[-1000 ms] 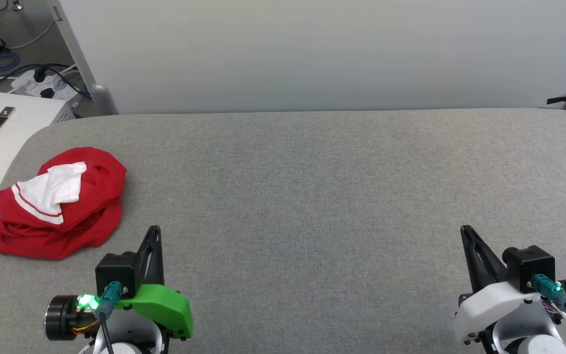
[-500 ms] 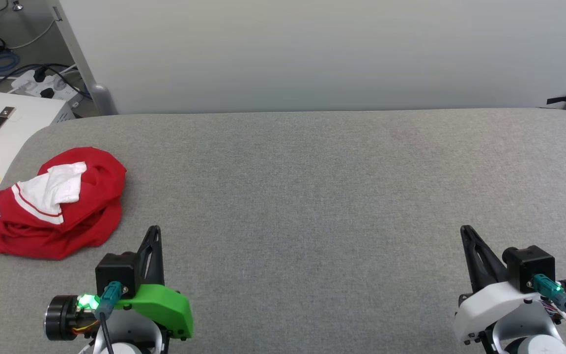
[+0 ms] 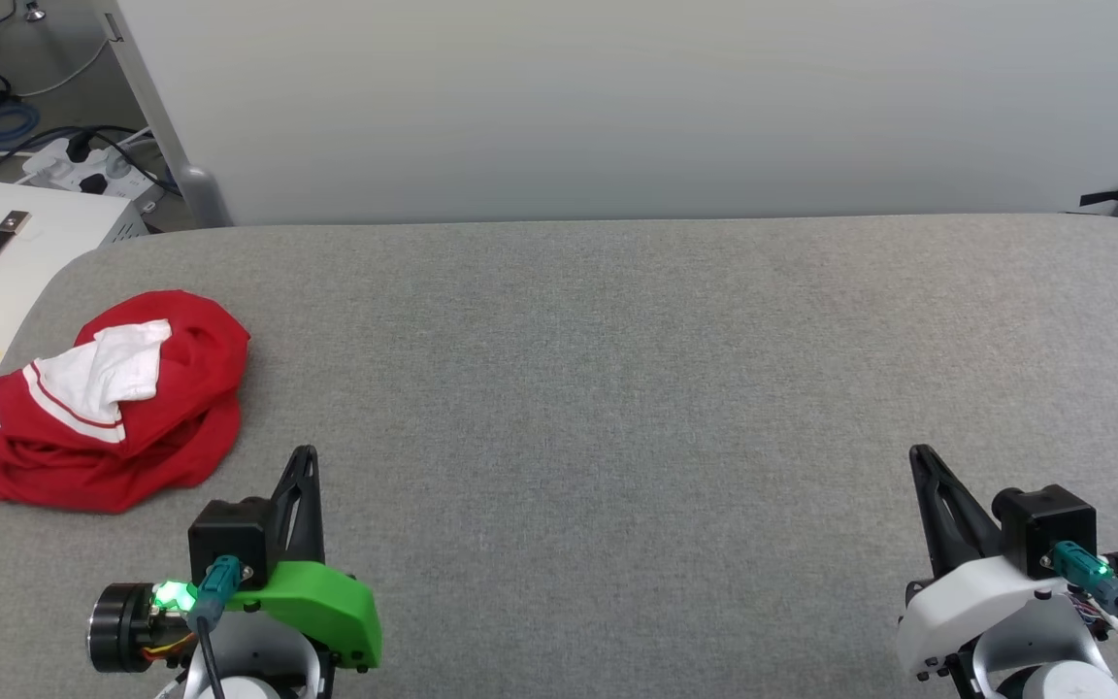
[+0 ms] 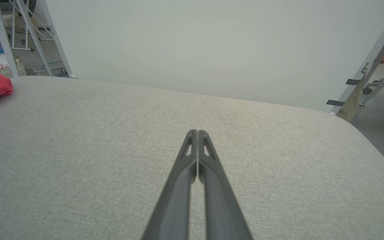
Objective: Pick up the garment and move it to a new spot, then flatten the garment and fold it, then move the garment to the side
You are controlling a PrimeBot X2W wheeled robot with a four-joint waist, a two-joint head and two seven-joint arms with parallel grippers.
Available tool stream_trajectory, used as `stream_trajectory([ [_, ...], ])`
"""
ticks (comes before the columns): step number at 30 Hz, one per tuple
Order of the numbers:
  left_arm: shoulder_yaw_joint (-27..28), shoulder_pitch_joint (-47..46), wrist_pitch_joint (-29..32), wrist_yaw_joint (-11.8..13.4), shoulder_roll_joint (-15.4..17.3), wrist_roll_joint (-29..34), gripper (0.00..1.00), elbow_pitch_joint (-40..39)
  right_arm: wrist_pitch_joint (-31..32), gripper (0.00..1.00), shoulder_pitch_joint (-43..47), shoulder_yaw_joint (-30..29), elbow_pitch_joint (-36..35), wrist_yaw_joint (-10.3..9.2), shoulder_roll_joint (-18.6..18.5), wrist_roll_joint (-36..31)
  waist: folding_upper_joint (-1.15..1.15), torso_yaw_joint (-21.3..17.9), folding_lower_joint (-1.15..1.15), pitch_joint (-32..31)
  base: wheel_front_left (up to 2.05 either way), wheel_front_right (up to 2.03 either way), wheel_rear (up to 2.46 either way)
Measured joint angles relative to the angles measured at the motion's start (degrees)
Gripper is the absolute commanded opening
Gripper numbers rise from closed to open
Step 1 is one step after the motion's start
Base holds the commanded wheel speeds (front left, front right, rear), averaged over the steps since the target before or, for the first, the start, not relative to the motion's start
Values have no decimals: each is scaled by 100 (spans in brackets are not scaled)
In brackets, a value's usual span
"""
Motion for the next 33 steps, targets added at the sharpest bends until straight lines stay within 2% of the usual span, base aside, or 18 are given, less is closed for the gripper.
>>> stream_trajectory([
  [16,0,0,0,0,0,0,0,0,0,0,0,0,0,0,0,1,0,0,0,0,0,0,0],
  [17,0,0,0,0,0,-1,100,0,0,100,1,0,0,0,0,1,0,0,0,0,0,0,0],
  [18,-1,3,0,0,1,-2,0,-1,0,0,3,0,0,0,0,4,0,0,0,0,0,0,0],
  [19,-1,3,0,0,1,-2,100,-1,0,100,3,1,0,0,1,4,0,0,0,0,0,0,0],
  [33,-65,4,-109,110,3,-2,100,-14,-97,100,4,-77,-18,0,1,33,0,1,0,4,0,0,0],
])
